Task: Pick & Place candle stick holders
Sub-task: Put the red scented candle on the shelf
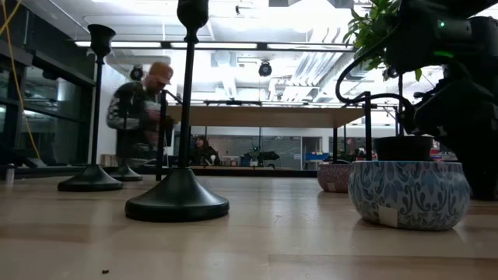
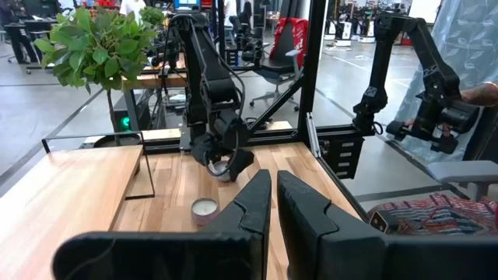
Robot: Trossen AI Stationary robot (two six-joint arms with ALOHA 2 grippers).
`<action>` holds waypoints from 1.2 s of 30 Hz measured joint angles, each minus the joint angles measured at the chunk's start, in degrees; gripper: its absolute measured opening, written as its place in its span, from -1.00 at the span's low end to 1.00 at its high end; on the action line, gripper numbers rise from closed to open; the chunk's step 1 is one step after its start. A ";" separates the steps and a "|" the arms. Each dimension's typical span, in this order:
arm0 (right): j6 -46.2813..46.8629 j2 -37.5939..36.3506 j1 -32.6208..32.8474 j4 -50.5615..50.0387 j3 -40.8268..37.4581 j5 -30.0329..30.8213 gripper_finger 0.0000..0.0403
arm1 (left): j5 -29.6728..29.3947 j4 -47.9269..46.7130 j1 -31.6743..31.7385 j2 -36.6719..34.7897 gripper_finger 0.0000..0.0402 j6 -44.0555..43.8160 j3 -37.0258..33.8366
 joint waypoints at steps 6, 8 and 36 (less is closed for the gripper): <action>-2.38 -0.01 0.00 -0.36 0.91 0.37 0.60 | -0.01 0.00 0.02 0.00 -0.87 -0.02 0.00; -2.57 -0.01 0.00 -0.35 0.91 0.43 0.59 | 0.00 0.01 0.01 0.01 -0.87 -0.02 0.00; -9.25 -0.01 -1.19 -0.69 5.88 -2.49 0.46 | 0.00 0.00 0.01 0.00 -0.87 -0.01 0.00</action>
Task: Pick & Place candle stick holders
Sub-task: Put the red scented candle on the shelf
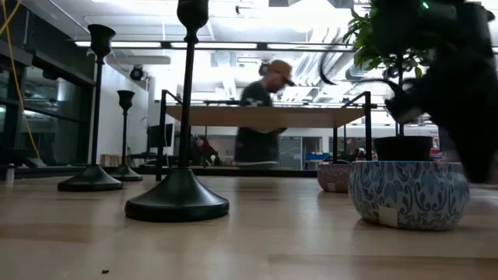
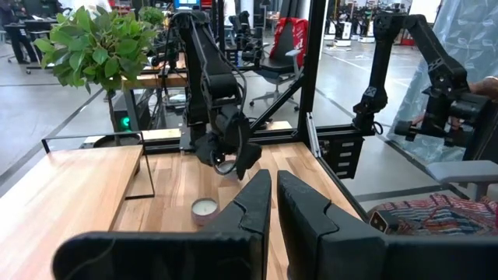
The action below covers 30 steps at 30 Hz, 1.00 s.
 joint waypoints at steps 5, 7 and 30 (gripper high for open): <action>-7.05 0.00 -2.62 -0.97 6.05 1.31 0.46 | 0.00 0.00 0.01 0.02 -0.87 0.01 0.00; -10.14 0.00 -3.99 -2.42 9.03 1.79 0.46 | 0.00 0.00 0.01 0.02 -0.87 -0.01 0.00; -41.83 0.59 -25.72 -16.11 39.41 3.00 0.47 | -0.02 0.00 0.00 0.02 -0.87 0.00 0.00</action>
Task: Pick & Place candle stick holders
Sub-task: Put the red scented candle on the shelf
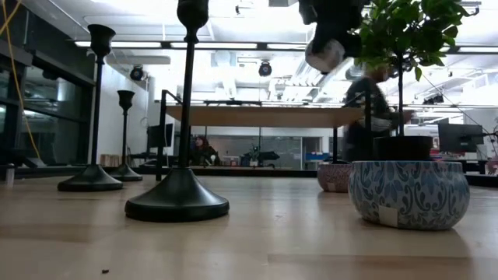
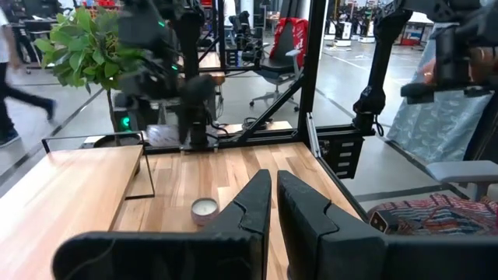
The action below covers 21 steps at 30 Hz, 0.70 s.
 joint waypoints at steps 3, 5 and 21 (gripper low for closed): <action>-3.23 1.99 -2.72 -2.08 3.99 0.14 0.47 | 0.02 0.01 0.01 -0.02 -0.87 0.01 0.00; -5.58 4.13 -4.27 -3.73 7.47 0.12 0.47 | 0.02 0.02 0.01 -0.02 -0.87 -0.01 0.00; -18.42 27.87 -14.26 -27.68 40.10 6.16 0.47 | 0.02 0.00 -0.01 0.00 -0.87 -0.01 0.00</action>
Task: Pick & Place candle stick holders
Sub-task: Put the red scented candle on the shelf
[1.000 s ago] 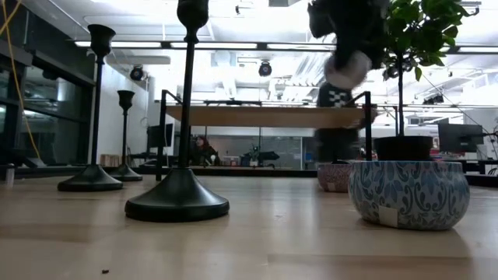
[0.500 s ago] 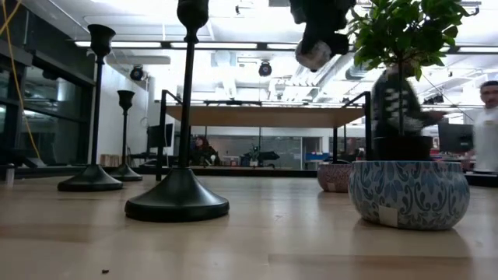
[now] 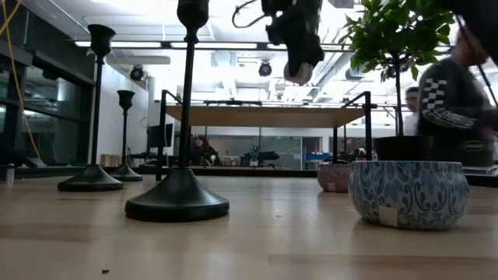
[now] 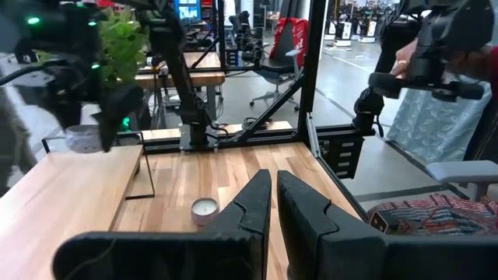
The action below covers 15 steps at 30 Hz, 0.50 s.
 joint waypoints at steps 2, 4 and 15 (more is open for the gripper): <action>1.05 1.87 -1.28 -0.68 1.99 0.66 0.47 | 0.00 0.00 0.02 0.00 -0.87 0.00 0.00; 1.74 3.20 -2.65 -0.80 3.16 0.44 0.47 | 0.00 0.02 0.02 0.00 -0.87 0.02 0.00; 1.98 5.02 -7.64 -0.08 1.01 0.62 0.47 | -0.01 0.00 0.02 -0.02 -0.87 0.00 0.00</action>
